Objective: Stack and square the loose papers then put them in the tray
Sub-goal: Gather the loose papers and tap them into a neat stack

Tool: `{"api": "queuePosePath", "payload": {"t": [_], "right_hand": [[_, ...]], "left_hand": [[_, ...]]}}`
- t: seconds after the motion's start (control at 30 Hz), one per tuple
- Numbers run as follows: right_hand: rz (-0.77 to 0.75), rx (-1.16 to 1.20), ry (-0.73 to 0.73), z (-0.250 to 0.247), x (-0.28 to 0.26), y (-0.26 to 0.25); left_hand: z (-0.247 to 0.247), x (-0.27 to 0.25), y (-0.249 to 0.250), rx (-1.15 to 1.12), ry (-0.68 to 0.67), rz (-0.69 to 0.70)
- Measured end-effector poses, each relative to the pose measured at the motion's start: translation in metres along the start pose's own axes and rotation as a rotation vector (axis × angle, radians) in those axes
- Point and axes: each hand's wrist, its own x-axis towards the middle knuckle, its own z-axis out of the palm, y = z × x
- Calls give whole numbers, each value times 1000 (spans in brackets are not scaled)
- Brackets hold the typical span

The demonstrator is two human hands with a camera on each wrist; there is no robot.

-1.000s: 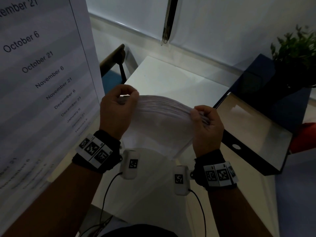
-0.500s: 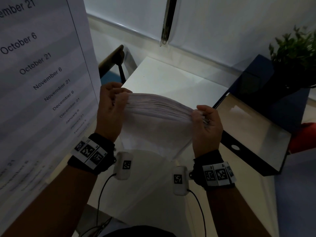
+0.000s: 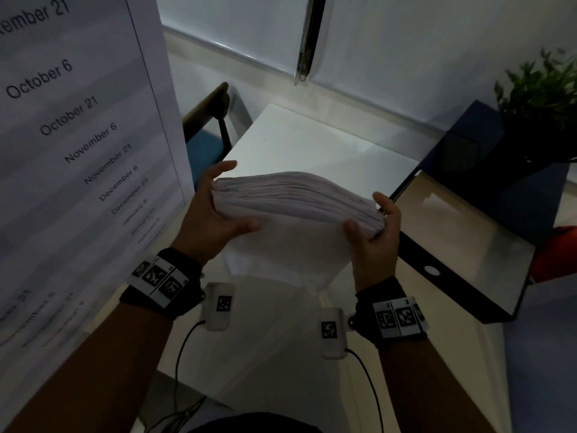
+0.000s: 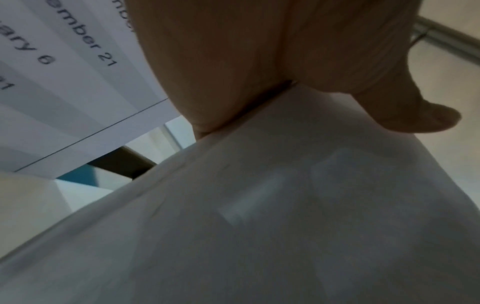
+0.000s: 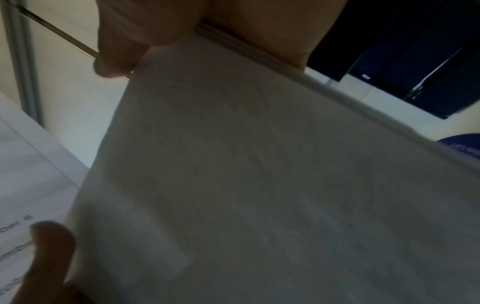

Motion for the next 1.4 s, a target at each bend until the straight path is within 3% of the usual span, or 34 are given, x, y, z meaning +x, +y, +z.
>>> {"api": "queuePosePath", "payload": {"t": [0.17,0.27,0.37,0.43,0.57,0.67,0.9,1.1,1.23,1.4], "right_hand": [[116,-104,-87,-5,5,12],[144,-113,-72,-7,4,14],[89,-71,-54,-11,2,6],[70,-50,-69,-17,0,3],[98,-58,-141,-22,-2,3],[89,-35,-156,-18,1,3],[14,-85,-98,-21,0,-2],[105,14,-138,-16,3,4],[109,-39,-157,-12,3,7],[118,-38,-140,-9,0,11]], "left_hand": [[0,1,-2,39,15,-126],[6,1,2,90,100,-76],[3,-2,8,6,138,-28],[-6,-4,8,-33,74,-35],[-12,-15,-1,16,-82,-184],[-2,-18,-2,78,-34,-214],[4,-20,7,1,94,-116],[-3,-17,7,-63,-61,-115],[-4,-19,9,20,44,-52],[-1,-23,10,60,227,-67]]}}
